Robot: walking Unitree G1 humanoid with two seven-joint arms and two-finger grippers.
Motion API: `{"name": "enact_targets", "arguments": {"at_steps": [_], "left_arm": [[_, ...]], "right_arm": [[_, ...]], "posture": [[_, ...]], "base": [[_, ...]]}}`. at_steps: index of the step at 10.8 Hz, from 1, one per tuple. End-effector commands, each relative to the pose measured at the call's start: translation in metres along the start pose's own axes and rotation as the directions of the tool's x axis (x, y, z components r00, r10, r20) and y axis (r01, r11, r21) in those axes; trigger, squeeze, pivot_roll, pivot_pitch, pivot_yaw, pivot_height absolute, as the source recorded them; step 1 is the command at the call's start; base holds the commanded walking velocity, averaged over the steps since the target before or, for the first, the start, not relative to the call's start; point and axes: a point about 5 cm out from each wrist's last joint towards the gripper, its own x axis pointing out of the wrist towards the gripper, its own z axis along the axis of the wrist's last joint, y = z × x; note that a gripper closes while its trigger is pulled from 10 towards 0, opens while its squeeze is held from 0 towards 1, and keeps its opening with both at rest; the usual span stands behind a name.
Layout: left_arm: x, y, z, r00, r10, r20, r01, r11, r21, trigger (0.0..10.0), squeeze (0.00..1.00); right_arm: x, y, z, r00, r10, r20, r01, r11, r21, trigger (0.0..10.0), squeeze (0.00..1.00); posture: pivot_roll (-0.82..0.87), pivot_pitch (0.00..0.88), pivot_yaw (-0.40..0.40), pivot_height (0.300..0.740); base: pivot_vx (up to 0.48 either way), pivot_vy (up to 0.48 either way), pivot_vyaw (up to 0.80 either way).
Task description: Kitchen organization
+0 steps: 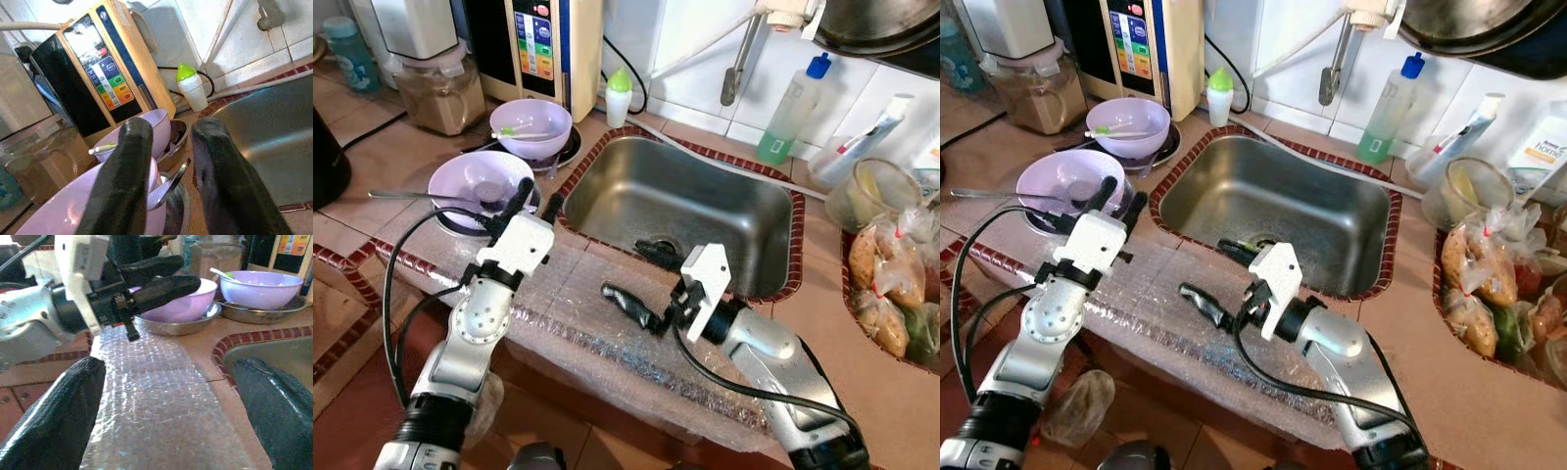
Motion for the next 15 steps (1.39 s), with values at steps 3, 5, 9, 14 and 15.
{"name": "enact_targets", "arguments": {"at_steps": [3, 5, 9, 14, 15], "left_arm": [[0.005, 0.002, 0.001, 1.0, 0.006, 0.025, -0.007, 1.0, 0.018, 0.0, 0.0], [0.005, 0.002, 0.0, 1.0, 0.007, 0.028, -0.008, 1.0, 0.02, 0.0, 0.0], [0.01, 0.008, 0.016, 0.993, 0.028, 0.116, -0.031, 0.999, 0.026, 0.0, 0.0], [0.013, 0.034, 0.081, 0.938, 0.032, 0.344, -0.048, 0.998, 0.039, 0.0, 0.0], [0.018, 0.032, 0.096, 0.93, -0.005, 0.368, 0.022, 0.999, -0.044, 0.0, 0.0]], "right_arm": [[-0.001, -0.004, 0.006, 1.0, 0.005, 0.006, -0.005, 1.0, -0.009, 10.0, 0.0], [-0.001, -0.005, 0.006, 1.0, 0.001, 0.006, -0.001, 1.0, -0.008, 10.0, 0.0], [0.001, -0.017, 0.011, 0.997, -0.074, 0.027, 0.074, 0.997, -0.013, 10.0, 0.0], [0.001, -0.042, 0.013, 0.964, -0.263, 0.05, 0.267, 0.958, -0.109, 10.0, 0.0], [0.001, -0.048, 0.015, 0.952, -0.3, 0.057, 0.306, 0.933, -0.189, 10.0, 0.0]], "posture": [[-0.02, 0.0, -0.071, 0.74], [-0.02, 0.0, -0.07, 0.74], [-0.02, 0.0, -0.07, 0.74], [0.0, 0.0, -0.074, 0.74], [0.0, 0.0, -0.074, 0.74]], "base": [[0.0, 0.0, 0.0], [0.0, 0.0, 0.0], [0.0, 0.0, 0.0], [0.0, 0.0, 0.0], [0.0, 0.0, 0.0]]}}
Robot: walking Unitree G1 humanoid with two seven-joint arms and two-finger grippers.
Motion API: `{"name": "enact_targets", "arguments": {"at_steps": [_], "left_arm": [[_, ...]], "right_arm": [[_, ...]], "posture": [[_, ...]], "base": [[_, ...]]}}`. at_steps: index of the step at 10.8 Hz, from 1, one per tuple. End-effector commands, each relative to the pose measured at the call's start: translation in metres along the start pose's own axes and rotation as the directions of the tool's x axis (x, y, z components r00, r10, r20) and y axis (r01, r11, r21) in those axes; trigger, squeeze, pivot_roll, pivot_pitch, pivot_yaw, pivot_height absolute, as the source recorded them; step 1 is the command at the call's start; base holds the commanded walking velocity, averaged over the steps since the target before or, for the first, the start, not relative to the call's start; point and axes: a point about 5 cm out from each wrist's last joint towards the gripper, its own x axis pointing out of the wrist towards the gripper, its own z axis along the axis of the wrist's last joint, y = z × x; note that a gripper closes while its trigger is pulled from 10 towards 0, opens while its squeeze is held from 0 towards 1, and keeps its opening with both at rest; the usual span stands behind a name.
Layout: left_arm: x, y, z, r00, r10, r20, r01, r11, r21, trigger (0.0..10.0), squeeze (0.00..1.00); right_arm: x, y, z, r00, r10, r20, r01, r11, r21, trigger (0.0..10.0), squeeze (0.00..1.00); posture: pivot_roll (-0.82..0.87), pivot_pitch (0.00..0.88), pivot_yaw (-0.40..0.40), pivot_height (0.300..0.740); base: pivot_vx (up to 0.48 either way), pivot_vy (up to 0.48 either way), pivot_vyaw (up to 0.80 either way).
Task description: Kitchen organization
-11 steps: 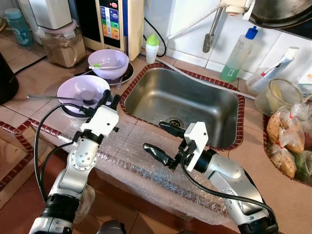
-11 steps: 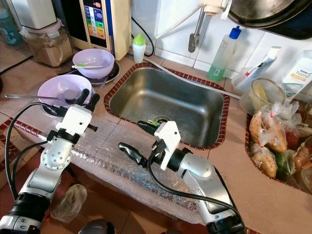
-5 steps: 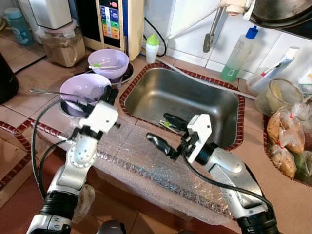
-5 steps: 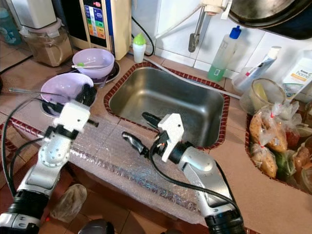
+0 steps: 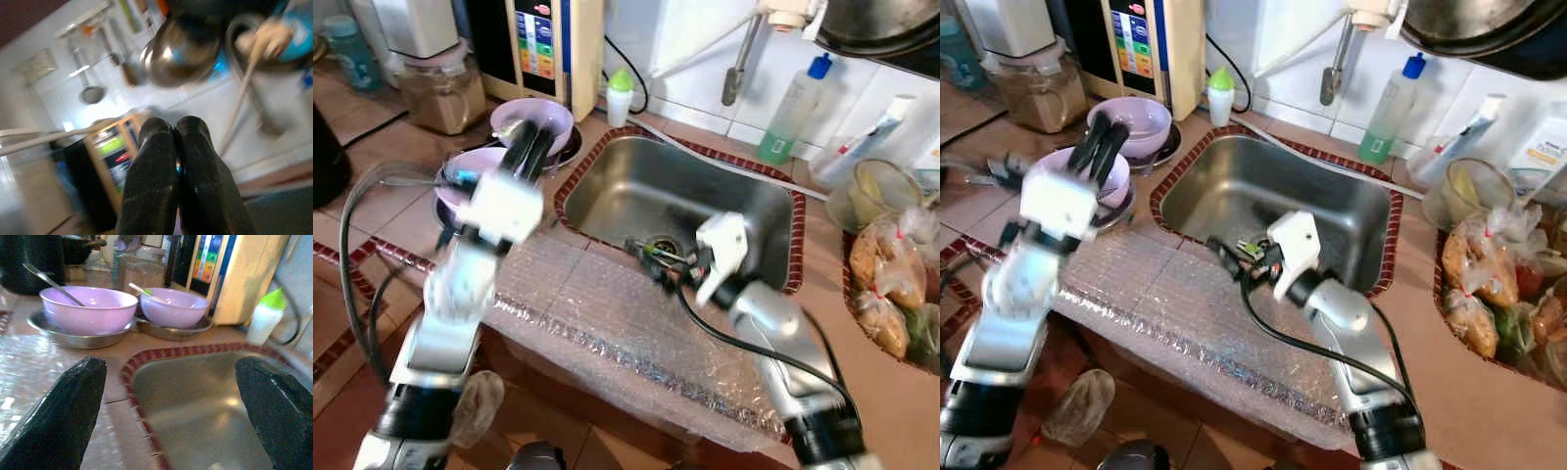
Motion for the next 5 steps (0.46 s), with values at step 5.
{"name": "enact_targets", "arguments": {"at_steps": [5], "left_arm": [[0.018, -0.05, 0.011, 0.913, -0.407, 0.015, 0.359, 0.788, -0.5, 0.0, 0.0]], "right_arm": [[-0.001, -0.029, 0.001, 0.992, -0.127, 0.014, 0.126, 0.959, -0.255, 10.0, 0.0]], "posture": [[-0.01, 0.0, -0.048, 0.74]], "base": [[0.0, 0.0, 0.0]]}}
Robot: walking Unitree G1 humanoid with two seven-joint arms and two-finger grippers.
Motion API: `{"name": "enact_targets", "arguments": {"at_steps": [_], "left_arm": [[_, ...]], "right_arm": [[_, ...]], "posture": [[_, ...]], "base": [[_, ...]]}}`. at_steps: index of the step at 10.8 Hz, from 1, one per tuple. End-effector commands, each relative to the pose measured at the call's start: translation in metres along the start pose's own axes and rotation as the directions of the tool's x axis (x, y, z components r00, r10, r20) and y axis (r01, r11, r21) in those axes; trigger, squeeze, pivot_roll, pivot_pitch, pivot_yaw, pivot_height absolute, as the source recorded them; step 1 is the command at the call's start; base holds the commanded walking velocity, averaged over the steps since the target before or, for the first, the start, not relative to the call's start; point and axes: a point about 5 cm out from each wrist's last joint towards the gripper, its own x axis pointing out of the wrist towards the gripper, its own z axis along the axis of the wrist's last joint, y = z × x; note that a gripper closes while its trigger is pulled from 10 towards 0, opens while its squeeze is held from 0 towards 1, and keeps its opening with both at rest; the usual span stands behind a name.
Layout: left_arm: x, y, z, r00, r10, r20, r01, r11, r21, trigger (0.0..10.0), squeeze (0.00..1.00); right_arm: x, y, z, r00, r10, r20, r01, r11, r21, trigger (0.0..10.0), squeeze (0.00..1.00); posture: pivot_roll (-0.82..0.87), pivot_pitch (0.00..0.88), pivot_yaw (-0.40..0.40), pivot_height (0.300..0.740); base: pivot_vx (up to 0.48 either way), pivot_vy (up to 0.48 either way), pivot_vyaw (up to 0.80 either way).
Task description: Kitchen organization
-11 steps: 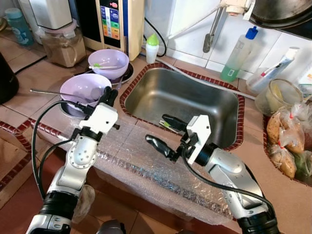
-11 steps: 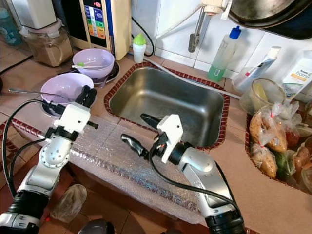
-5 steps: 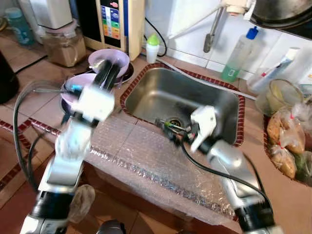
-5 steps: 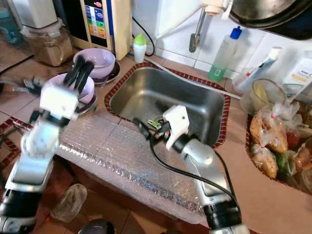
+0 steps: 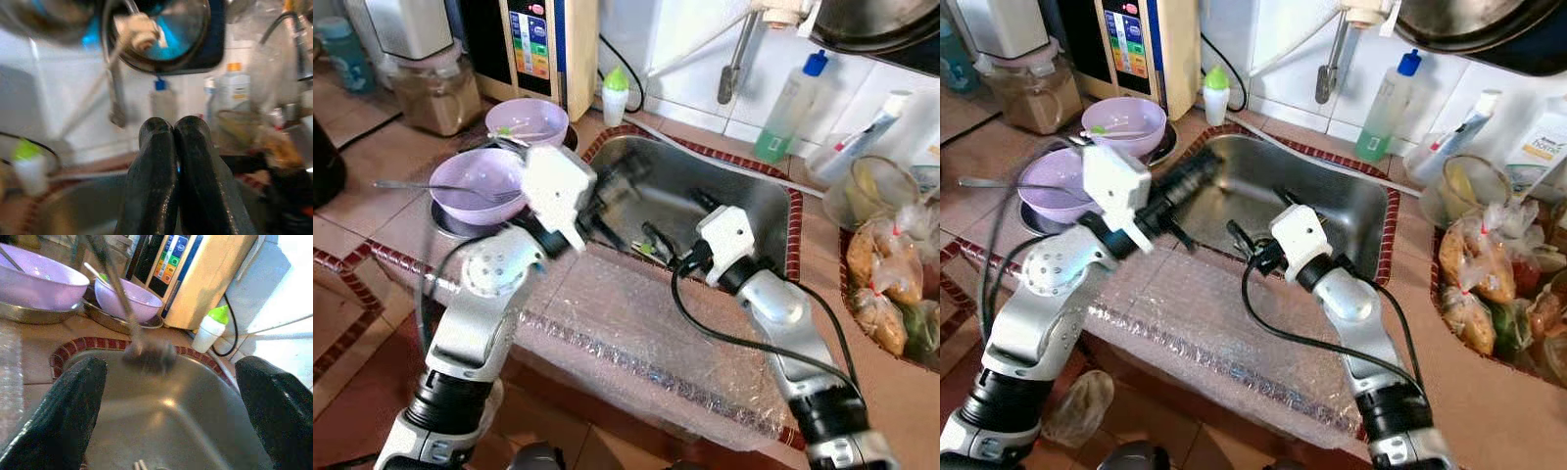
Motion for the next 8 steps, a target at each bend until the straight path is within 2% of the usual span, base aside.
{"name": "enact_targets", "arguments": {"at_steps": [1, 2, 4, 5, 7, 8], "left_arm": [[0.005, -0.007, 0.004, 0.997, -0.075, 0.002, 0.075, 0.996, -0.05, 0.0, 0.0], [0.006, -0.008, 0.003, 0.997, -0.079, 0.009, 0.079, 0.993, -0.083, 0.0, 0.0], [0.009, -0.012, 0.001, 0.994, -0.107, 0.009, 0.107, 0.984, -0.142, 0.0, 0.0], [0.009, -0.014, 0.0, 0.993, -0.119, 0.0, 0.118, 0.983, -0.138, 0.0, 0.0], [0.008, -0.016, -0.001, 0.991, -0.131, -0.002, 0.129, 0.98, -0.152, 0.0, 0.0], [0.008, -0.016, -0.002, 0.991, -0.135, -0.009, 0.132, 0.98, -0.151, 0.0, 0.0]], "right_arm": [[0.0, -0.012, -0.001, 0.999, -0.041, -0.005, 0.041, 0.999, -0.033, 10.0, 0.0], [0.003, -0.012, 0.002, 0.999, -0.031, 0.014, 0.031, 0.999, -0.027, 0.0, 0.0], [0.008, -0.002, 0.0, 0.997, 0.076, 0.02, -0.077, 0.995, 0.056, 0.0, 0.0], [0.007, 0.002, 0.0, 0.989, 0.15, 0.015, -0.15, 0.986, 0.067, 0.0, 0.0], [0.011, -0.004, -0.001, 0.992, 0.122, 0.016, -0.122, 0.99, 0.07, 0.0, 0.0], [0.016, -0.012, 0.0, 0.997, 0.072, 0.016, -0.073, 0.996, 0.057, 0.0, 0.0]], "posture": [[-0.02, 0.0, -0.04, 0.74], [-0.02, 0.0, -0.035, 0.74], [-0.03, 0.0, -0.035, 0.74], [-0.03, 0.0, -0.035, 0.74], [-0.03, 0.0, -0.037, 0.74], [-0.02, 0.0, -0.039, 0.74]], "base": [[0.0, 0.0, 0.0], [0.0, 0.0, 0.0], [0.0, 0.0, 0.0], [0.0, 0.0, 0.0], [0.0, 0.0, 0.0], [0.0, 0.0, 0.0]]}}
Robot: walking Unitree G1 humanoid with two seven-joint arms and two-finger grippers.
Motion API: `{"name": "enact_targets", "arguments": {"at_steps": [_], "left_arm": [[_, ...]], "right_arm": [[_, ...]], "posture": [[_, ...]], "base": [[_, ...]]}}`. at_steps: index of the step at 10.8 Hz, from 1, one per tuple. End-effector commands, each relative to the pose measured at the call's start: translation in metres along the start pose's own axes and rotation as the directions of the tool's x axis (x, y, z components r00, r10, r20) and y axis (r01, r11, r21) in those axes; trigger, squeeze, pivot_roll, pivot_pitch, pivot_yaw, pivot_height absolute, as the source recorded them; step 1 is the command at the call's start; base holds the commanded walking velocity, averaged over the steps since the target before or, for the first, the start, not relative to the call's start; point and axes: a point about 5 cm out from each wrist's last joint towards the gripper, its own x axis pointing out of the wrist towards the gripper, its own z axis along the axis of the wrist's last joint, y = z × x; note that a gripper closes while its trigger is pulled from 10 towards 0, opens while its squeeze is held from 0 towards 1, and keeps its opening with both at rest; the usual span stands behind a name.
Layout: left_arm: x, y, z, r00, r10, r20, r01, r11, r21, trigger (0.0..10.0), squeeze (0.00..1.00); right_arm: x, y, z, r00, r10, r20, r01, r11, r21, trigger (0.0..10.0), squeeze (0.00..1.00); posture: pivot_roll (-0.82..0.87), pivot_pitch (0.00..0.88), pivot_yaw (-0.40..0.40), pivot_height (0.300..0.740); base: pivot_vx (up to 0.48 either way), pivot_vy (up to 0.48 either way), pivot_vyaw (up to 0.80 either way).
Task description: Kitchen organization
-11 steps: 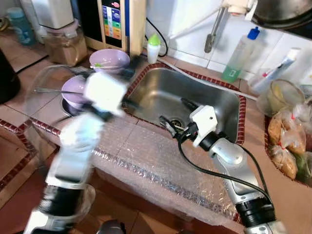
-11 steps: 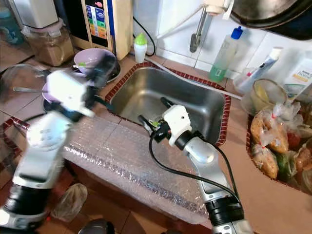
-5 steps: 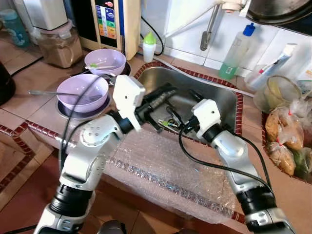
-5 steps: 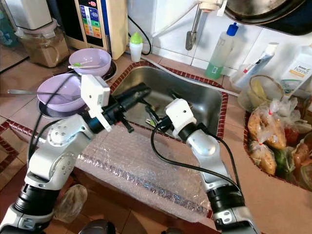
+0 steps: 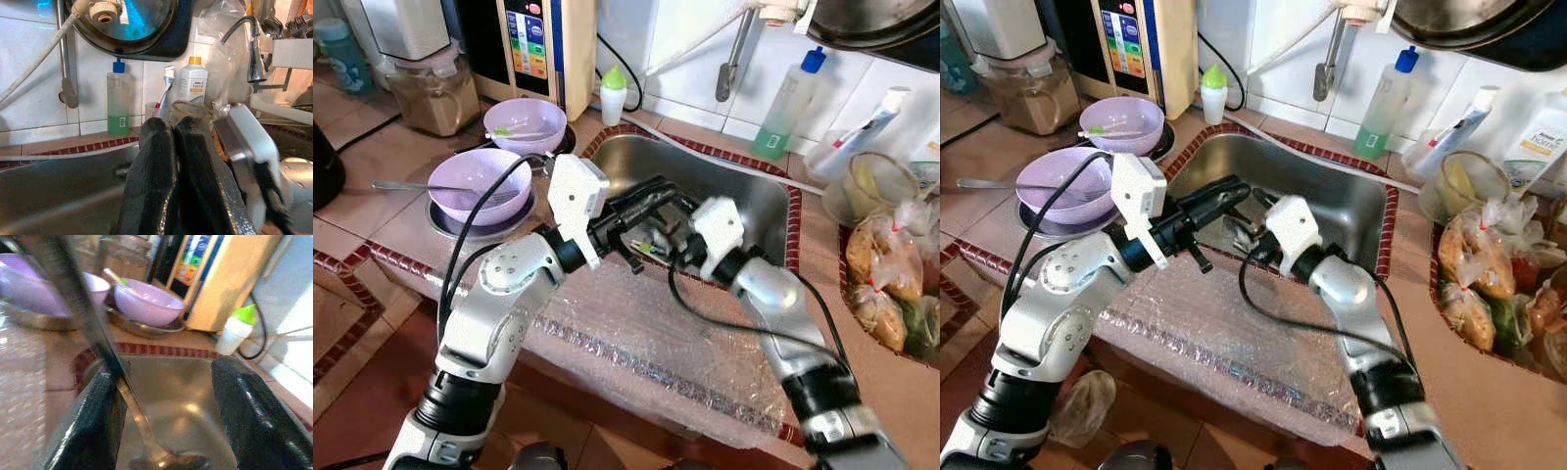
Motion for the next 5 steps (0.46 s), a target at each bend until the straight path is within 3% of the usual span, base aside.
{"name": "enact_targets", "arguments": {"at_steps": [1, 5], "left_arm": [[0.0032, -0.0037, 0.0053, 1.0, -0.027, 0.012, 0.027, 1.0, 0.015, 0.0, 0.0], [0.0012, -0.0027, 0.0028, 1.0, -0.014, 0.004, 0.014, 1.0, 0.022, 0.0, 0.0]], "right_arm": [[-0.0011, -0.0139, 0.0034, 0.997, -0.071, 0.014, 0.071, 0.997, 0.018, 0.0, 0.0], [-0.0031, -0.0169, -0.0003, 0.999, -0.052, 0.005, 0.051, 0.997, 0.049, 0.0, 0.0]], "posture": [[-0.02, 0.0, -0.04, 0.74], [-0.02, 0.0, -0.045, 0.74]], "base": [[0.0, 0.0, 0.0], [0.0, 0.0, 0.0]]}}
